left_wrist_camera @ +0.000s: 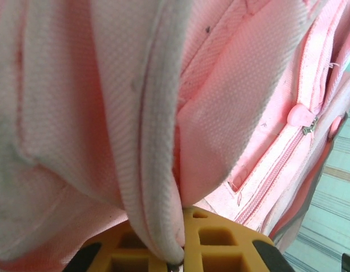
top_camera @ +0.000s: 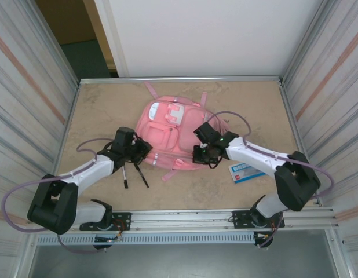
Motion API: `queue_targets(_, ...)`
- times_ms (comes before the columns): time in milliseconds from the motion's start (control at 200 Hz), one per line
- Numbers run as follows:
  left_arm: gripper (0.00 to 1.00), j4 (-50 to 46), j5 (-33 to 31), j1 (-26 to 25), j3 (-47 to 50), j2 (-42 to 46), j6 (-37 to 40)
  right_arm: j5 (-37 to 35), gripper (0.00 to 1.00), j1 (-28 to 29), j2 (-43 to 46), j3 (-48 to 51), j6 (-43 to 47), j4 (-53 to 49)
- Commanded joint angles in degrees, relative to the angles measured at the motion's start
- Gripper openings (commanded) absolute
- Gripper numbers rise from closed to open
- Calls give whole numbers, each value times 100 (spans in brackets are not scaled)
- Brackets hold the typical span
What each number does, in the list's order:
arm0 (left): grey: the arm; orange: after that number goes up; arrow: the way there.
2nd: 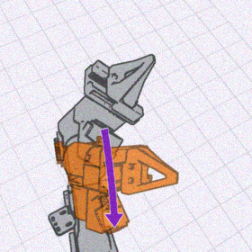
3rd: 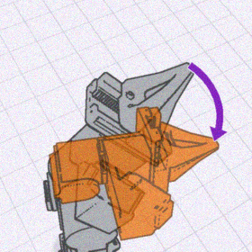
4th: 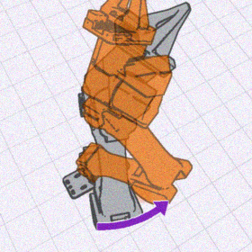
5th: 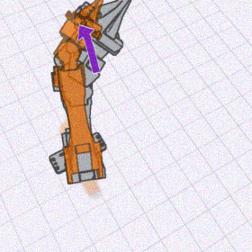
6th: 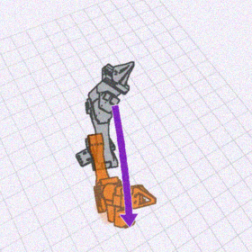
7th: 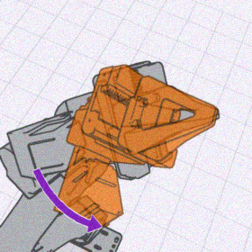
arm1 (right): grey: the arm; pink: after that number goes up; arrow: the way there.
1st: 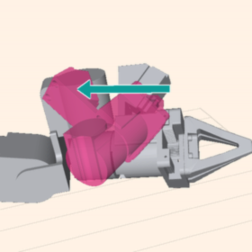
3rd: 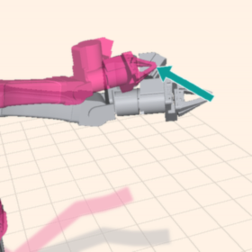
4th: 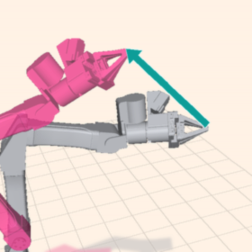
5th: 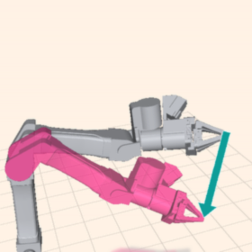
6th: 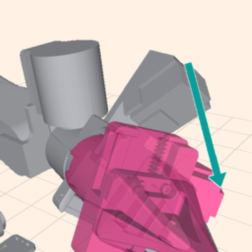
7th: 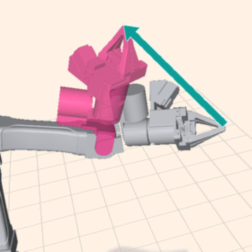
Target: Pack the student bag
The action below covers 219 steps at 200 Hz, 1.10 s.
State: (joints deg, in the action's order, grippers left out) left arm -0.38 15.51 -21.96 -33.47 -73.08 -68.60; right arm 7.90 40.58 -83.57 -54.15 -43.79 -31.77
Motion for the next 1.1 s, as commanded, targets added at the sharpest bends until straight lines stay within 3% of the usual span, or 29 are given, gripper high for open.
queue_targets(0, 0, -240, -200, 345, -352, -141, 541, -173, 0, -546, 586, 342, 282, -573)
queue_targets(130, 0, -299, 130, 750, -614, -497, 769, -188, 0, -909, 1058, 558, 451, -681)
queue_targets(271, 0, -318, 842, 1132, -1095, -1052, 1004, -76, 0, -877, 1303, 693, 512, -521)
queue_targets(391, 3, -755, 821, 1278, -1707, -1481, 1199, -100, 0, -675, 1377, 643, 490, -411)
queue_targets(456, 15, -956, 681, 1307, -2092, -1718, 1366, -121, 0, -491, 1331, 593, 407, -219)
queue_targets(561, 45, -1083, 978, 1313, -2740, -2039, 1748, -25, 0, -69, 1037, 426, 114, 295)
queue_targets(631, 61, -1031, 1133, 1191, -2800, -1772, 1781, 324, 0, 205, 753, 353, -70, 990)
queue_targets(717, 76, -1632, 542, 1019, -2668, -1194, 1936, 492, 0, 423, 422, 263, -249, 1797)
queue_targets(822, 78, -2156, 285, 913, -2085, -443, 1887, 346, 0, 609, 17, -56, -271, 2048)
queue_targets(927, 79, -2605, -500, 400, -1546, 328, 1823, 318, 0, 736, -338, -220, -279, 2296)
queue_targets(1092, 80, -2639, -674, -95, -990, 834, 1495, 465, 0, 942, -787, -547, -179, 2192)
